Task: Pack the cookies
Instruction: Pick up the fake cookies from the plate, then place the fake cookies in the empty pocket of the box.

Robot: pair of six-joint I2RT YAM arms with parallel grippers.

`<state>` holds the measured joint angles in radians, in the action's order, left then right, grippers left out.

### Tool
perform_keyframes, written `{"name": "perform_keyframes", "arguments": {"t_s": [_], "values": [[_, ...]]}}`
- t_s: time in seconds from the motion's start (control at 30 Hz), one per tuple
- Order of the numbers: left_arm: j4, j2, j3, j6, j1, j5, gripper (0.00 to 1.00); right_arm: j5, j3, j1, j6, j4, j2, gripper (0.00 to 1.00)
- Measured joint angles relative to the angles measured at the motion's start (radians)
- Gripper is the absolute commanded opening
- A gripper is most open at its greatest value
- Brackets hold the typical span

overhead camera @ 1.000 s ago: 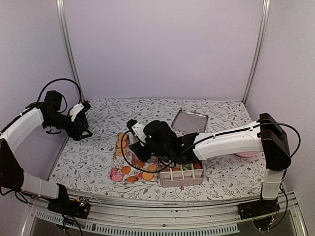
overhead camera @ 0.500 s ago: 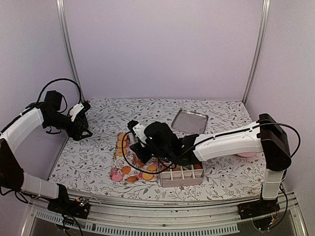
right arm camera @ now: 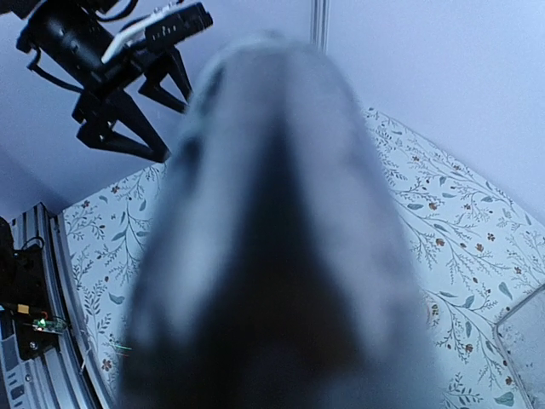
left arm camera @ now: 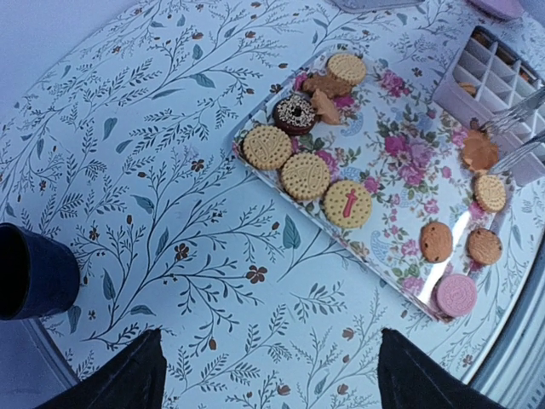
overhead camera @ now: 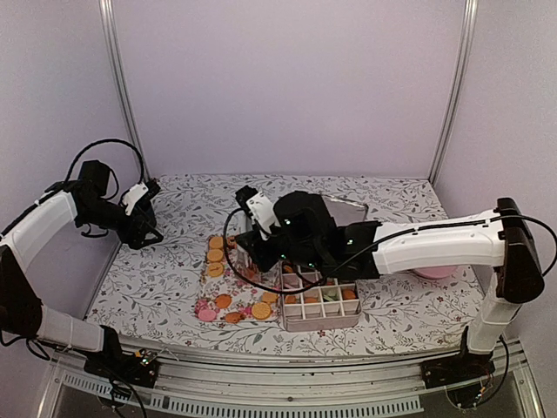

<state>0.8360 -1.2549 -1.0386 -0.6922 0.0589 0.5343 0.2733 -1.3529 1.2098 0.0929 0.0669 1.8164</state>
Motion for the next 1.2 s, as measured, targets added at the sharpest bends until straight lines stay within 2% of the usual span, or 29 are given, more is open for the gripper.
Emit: {"name": "perform_keyframes", "arguments": {"t_s": [0.27,0.53,0.97,1.2], "values": [[0.008,0.0,0.0,0.0,0.0,-0.006,0.86,0.016,0.104,0.005,0.038,-0.054,-0.243,0.2],[0.022,0.0,-0.006,0.0,0.0,-0.012,0.86,0.042,0.287,0.013,0.13,-0.231,-0.389,0.23],[0.023,0.0,-0.01,0.0,0.0,-0.023,0.86,0.046,0.314,0.05,0.21,-0.29,-0.429,0.3],[0.023,0.0,-0.01,0.001,0.0,-0.024,0.86,0.047,0.315,0.06,0.222,-0.28,-0.429,0.4]]}}
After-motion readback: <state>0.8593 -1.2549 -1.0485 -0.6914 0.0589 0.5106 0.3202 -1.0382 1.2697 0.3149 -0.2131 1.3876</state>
